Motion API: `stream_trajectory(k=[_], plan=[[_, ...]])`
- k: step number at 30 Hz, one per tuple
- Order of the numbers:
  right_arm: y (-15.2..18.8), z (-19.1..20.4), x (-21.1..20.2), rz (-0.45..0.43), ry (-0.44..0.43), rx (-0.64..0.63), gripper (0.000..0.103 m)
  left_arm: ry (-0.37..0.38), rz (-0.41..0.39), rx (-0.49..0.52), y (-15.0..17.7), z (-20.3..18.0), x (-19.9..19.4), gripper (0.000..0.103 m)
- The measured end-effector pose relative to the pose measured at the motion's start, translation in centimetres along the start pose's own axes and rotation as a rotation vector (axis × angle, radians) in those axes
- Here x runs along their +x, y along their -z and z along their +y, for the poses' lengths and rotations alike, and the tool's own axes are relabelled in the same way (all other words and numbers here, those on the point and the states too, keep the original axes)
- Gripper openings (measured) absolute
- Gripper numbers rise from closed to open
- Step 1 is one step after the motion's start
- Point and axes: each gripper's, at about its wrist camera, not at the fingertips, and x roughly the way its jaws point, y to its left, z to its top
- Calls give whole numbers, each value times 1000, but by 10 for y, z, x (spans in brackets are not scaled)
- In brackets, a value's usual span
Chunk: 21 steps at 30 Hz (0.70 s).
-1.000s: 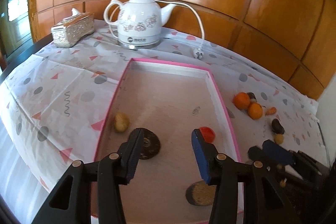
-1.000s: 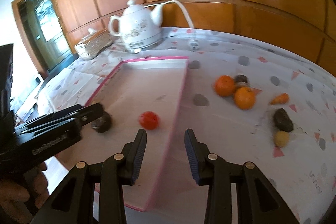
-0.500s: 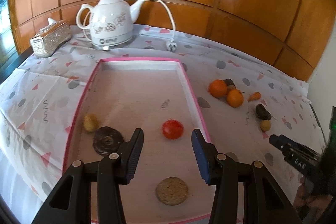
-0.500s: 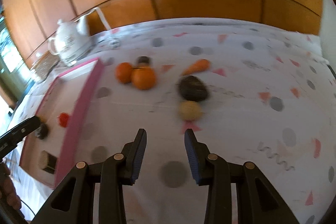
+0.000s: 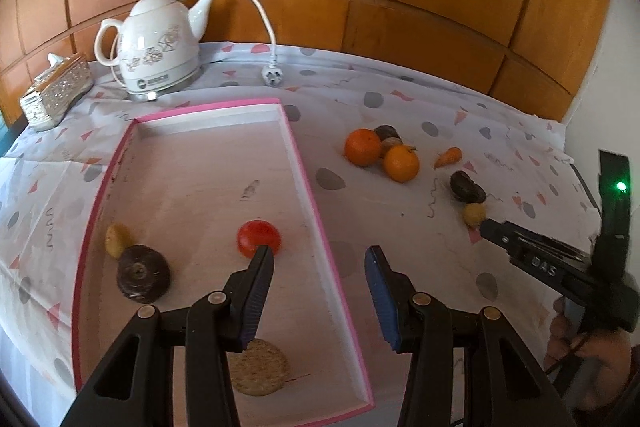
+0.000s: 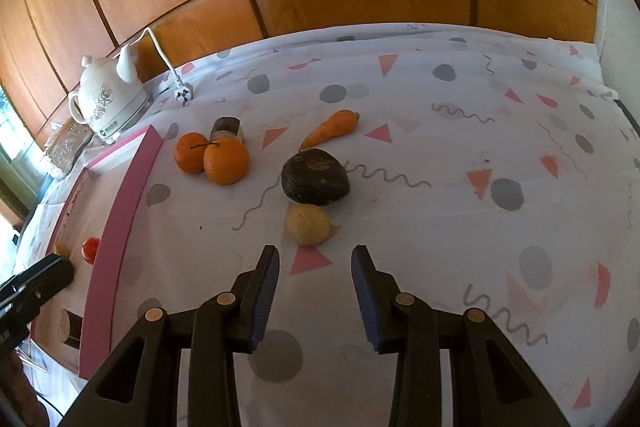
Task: Organize fruits
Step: 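Grasp the second small potato with the right gripper, then grasp the mandarin with the left gripper while the right gripper holds the potato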
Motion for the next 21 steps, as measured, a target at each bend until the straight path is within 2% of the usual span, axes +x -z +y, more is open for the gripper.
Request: stream_trajectory(k=[8,10,13,21], plan=[[-13,7,24,13,19,-34,36,31,17,15,-7,-15,10,48],[-13,9,26,16,32,-57,27,43,27,11,-9,-17,14,48],[-11,11,24,6,41,-86,27,53,34,6,-13,-21,19,48],[-4,12,18,-7,-17,-109,27,70,57,-8,-28,-34,37,48]])
